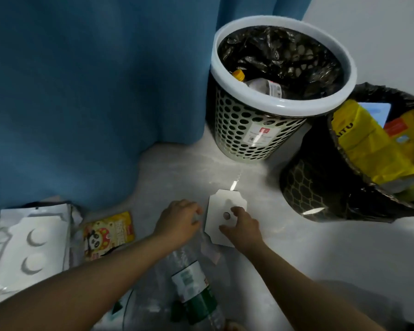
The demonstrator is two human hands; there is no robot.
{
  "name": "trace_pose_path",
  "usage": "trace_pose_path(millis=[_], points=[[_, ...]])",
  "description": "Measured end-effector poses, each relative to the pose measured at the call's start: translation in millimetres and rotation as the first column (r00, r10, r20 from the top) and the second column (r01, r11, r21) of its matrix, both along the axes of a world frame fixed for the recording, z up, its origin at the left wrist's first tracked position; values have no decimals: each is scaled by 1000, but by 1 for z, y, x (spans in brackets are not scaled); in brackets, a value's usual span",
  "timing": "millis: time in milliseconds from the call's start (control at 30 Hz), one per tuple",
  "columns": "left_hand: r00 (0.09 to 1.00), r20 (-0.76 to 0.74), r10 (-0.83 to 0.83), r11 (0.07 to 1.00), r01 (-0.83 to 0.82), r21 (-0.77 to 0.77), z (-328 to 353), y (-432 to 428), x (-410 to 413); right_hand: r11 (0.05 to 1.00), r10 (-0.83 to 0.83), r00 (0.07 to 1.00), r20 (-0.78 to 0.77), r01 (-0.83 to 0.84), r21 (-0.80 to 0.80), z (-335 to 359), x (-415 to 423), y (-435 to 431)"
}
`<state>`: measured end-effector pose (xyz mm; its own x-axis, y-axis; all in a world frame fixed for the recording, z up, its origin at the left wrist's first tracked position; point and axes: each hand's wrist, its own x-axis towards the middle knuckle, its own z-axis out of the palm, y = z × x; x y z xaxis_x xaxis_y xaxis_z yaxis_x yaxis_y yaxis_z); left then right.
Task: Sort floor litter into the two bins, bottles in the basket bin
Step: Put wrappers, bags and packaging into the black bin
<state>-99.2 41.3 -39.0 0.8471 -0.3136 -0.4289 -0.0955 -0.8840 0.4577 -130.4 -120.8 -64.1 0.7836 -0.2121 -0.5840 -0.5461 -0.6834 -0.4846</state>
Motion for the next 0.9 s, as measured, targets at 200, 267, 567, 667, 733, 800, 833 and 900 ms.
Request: trace_pose_path(millis=[200,267,567,667,733,800,833,900], points=[[987,139,-77,994,65,87,-20,9,-5,989,-88,996,-26,84,-122,-21,-1,2],[987,145,-65,994,51,97,-25,13,-5,981,-98,995,-14,95,-170,-24,2,4],[998,61,-3,997,-2,72,-42,30,-5,982,-111,994,21,113,-154,-31,8,7],[998,49,43,998,-45,32,-42,36,-5,981,-137,991,-8,135,-142,-30,7,5],[995,44,89,996,-88,-6,-40,41,-4,981,-116,993,12,116,-154,-30,5,5],[988,54,146,988,-143,-53,-38,49,-4,981,-180,979,91,186,-64,-28,5,7],[980,74,186,980,-180,-82,-36,54,-5,968,-250,960,127,249,28,-25,7,8],[950,110,291,952,-276,-135,-35,65,-5,921,-371,916,152,341,189,-16,11,11]])
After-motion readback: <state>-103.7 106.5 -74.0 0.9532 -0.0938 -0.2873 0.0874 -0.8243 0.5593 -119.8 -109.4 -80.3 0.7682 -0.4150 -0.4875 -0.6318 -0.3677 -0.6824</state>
